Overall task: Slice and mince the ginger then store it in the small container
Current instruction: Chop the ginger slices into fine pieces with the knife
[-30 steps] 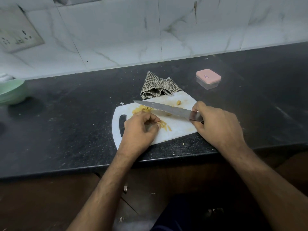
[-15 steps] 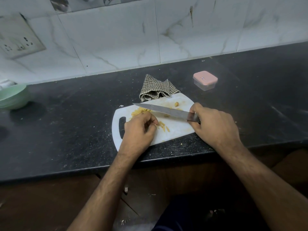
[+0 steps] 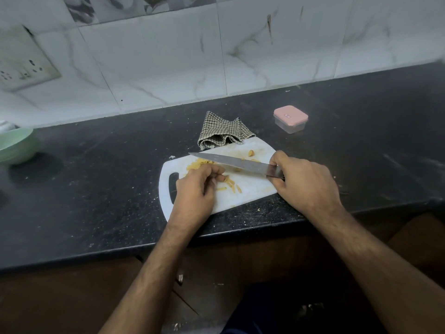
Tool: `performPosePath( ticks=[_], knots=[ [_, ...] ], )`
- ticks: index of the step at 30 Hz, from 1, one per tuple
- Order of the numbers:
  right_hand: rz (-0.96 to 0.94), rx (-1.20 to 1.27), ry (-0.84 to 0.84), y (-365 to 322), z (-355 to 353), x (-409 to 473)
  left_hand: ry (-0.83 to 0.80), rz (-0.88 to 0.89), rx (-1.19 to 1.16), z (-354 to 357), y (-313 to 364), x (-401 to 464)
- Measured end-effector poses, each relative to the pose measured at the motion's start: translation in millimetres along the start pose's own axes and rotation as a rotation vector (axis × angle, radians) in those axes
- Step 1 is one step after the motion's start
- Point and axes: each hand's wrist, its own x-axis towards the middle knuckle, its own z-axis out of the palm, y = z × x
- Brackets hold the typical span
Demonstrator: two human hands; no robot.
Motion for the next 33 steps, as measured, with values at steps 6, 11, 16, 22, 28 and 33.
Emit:
performPosePath(
  ticks=[6,11,16,22,28,33],
  knots=[
    [0.01,0.004,-0.006,-0.4,-0.7,0.2,-0.082,0.038,0.192,-1.0,5.6,-0.6],
    [0.013,0.008,-0.012,-0.4,-1.2,0.0,-0.168,0.077,0.403,0.7,13.0,-0.7],
    [0.016,-0.001,-0.015,-0.7,-1.9,-0.2,-0.107,0.043,0.314,-0.3,12.5,-0.8],
    [0.015,-0.012,-0.004,-0.6,-2.0,-1.5,-0.015,-0.034,0.206,-0.8,11.4,-1.3],
    [0.012,-0.004,-0.005,-1.6,-1.0,-0.3,0.035,-0.002,0.124,-2.6,7.5,-0.3],
    [0.014,-0.006,-0.007,-0.8,-1.1,-1.3,0.084,-0.038,0.098,-2.1,4.6,1.1]
  ],
)
